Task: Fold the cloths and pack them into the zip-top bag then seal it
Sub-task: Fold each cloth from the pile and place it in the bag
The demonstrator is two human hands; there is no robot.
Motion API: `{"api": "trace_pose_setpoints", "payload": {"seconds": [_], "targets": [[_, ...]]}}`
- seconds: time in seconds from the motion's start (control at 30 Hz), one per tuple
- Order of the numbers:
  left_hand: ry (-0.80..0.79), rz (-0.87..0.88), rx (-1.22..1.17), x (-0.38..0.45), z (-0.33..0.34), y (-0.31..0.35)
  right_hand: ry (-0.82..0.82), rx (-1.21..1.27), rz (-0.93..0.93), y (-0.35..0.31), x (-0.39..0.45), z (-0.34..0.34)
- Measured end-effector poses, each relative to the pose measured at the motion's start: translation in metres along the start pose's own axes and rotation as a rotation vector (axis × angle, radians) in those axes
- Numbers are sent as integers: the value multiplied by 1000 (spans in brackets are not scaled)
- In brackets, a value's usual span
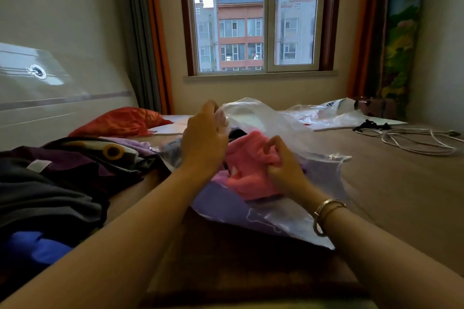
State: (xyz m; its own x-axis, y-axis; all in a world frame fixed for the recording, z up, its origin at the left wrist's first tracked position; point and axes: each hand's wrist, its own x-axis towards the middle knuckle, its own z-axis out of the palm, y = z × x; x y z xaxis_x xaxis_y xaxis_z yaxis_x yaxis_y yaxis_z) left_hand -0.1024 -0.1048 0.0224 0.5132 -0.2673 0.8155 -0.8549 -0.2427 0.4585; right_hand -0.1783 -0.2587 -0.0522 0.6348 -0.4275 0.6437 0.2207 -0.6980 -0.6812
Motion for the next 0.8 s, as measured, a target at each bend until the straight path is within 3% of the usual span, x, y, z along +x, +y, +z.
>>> {"api": "trace_pose_setpoints", "payload": {"seconds": [0.2, 0.27, 0.33, 0.4, 0.47, 0.57, 0.67, 0.73, 0.8], "targets": [[71, 85, -149, 18, 7, -11, 329, -170, -73, 12, 53, 54], [88, 134, -155, 22, 8, -14, 188, -350, 13, 25, 66, 63], [94, 165, -148, 24, 9, -15, -133, -716, 191, 39, 70, 61], [97, 187, -140, 24, 10, -15, -282, -819, 231, 45, 65, 60], [94, 208, -140, 24, 9, -16, -295, -875, 83, 43, 53, 58], [82, 214, -157, 22, 10, -14, -270, -1172, -220, 41, 41, 60], [75, 227, -181, 19, 12, -13, -181, -1206, -505, 46, 51, 67], [75, 237, -185, 17, 13, -14, -202, -1193, -546, 45, 66, 71], [80, 244, -189, 17, 13, -18, -320, -1139, -399, 52, 87, 79]]}}
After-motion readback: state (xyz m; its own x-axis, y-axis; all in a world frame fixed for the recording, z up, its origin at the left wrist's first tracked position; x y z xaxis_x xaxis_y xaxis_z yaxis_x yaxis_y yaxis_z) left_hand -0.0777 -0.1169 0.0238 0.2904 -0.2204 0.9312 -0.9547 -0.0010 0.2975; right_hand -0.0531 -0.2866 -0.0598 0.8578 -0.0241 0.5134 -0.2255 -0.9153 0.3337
